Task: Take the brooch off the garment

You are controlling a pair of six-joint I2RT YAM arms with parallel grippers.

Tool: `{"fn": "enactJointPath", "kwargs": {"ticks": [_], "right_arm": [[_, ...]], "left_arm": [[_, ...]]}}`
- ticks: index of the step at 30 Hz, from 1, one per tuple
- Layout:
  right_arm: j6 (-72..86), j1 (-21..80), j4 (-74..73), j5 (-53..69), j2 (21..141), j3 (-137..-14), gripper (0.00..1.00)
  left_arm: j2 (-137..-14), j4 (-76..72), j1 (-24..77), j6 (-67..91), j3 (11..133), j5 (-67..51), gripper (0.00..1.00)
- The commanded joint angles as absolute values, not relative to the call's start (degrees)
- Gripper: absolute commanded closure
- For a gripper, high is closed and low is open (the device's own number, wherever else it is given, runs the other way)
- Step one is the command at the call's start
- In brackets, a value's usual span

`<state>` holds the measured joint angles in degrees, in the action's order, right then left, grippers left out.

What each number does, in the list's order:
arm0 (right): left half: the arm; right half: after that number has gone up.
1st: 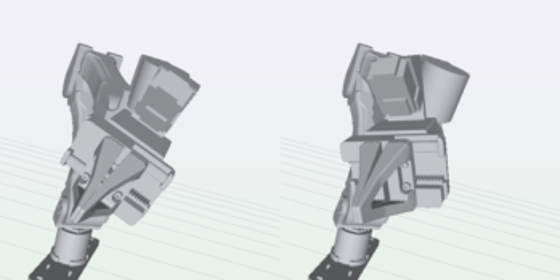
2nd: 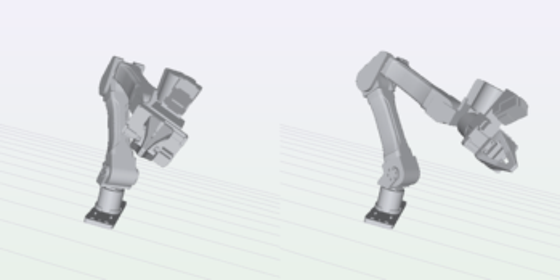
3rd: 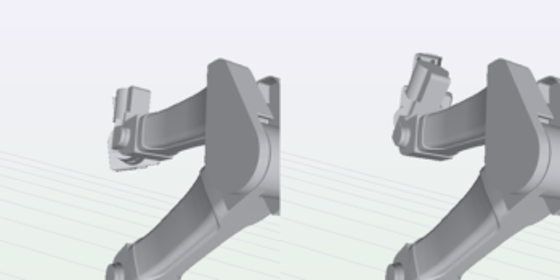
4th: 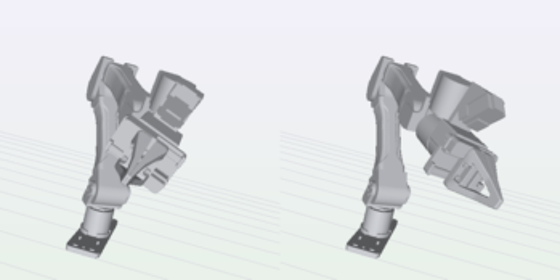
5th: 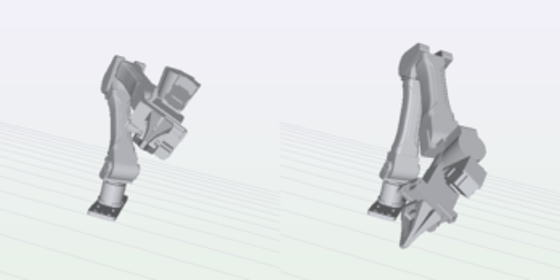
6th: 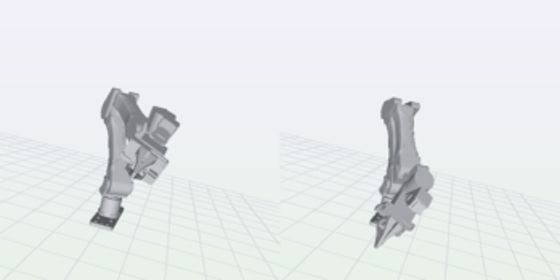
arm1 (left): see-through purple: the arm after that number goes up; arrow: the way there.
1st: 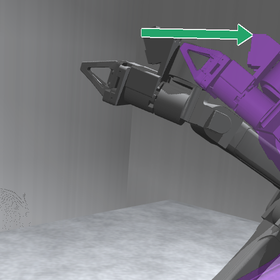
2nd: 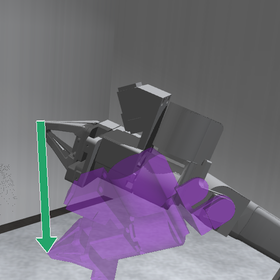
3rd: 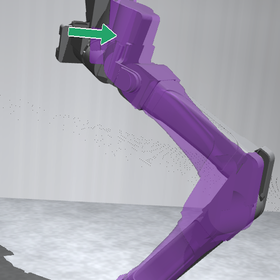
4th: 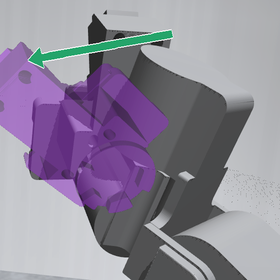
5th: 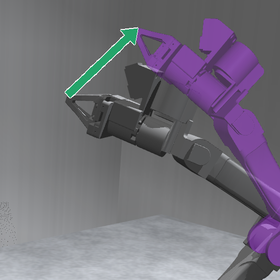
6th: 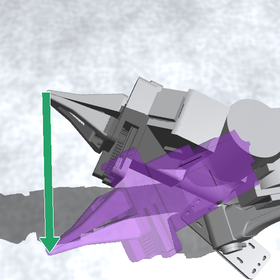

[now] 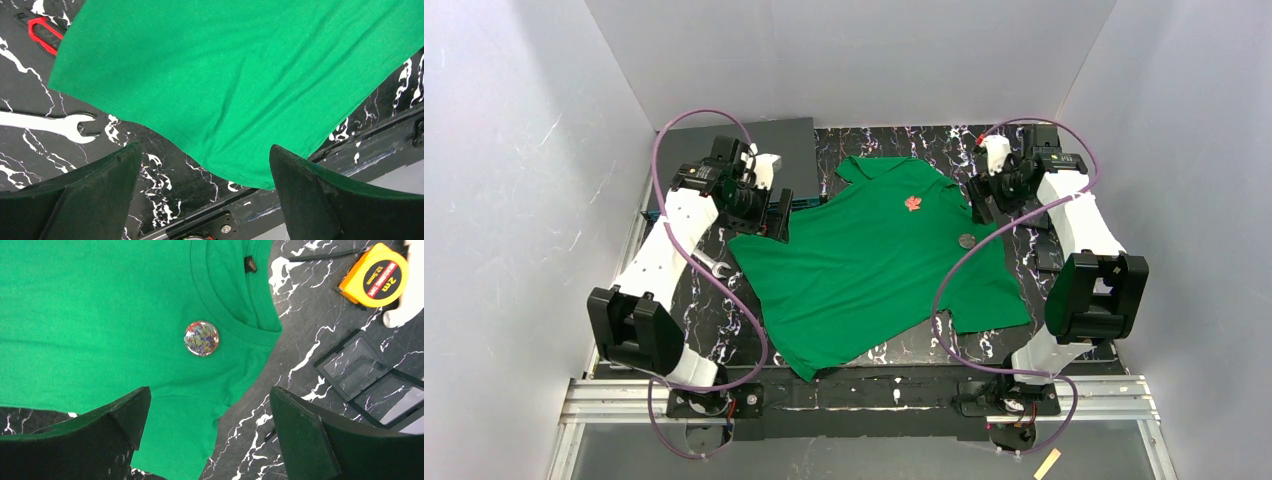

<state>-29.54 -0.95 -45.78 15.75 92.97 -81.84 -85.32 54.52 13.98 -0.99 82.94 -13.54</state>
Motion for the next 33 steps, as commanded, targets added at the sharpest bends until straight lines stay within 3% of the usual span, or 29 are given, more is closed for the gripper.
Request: {"fn": "enactJointPath", "kwargs": {"ticks": [1, 6, 14, 19, 27, 30, 33], "right_arm": [[-35.7, -0.4, -51.9, 14.9, 92.3, -82.9, 0.02], [-40.6, 2.1, -55.8, 12.1, 92.5, -81.4, 0.02], [-46.5, 5.4, -59.7, 9.0, 92.5, -78.2, 0.02], [-46.9, 5.4, -62.2, 8.4, 95.1, -79.4, 0.02], [-47.6, 5.4, -62.9, 5.5, 96.1, -78.7, 0.02], [-47.7, 5.4, -63.1, 5.0, 96.6, -78.7, 0.02], [-47.6, 5.4, -63.1, 4.5, 97.0, -78.7, 0.02]], "left_arm": [[-85.3, 56.9, 13.6, -9.0, 80.4, -18.6, 0.02], [-82.6, 56.6, 17.1, -18.4, 71.3, -17.5, 0.02], [-78.3, 51.3, 35.7, -27.7, 55.9, -10.1, 0.02], [-80.3, 48.4, 42.3, -28.6, 51.5, -8.6, 0.03], [-86.3, 45.0, 47.2, -30.4, 46.6, -1.5, 0.24], [-87.6, 43.1, 47.2, -30.8, 44.7, 2.9, 0.35], [-87.5, 41.3, 47.2, -31.3, 42.8, 5.4, 0.54]]}}
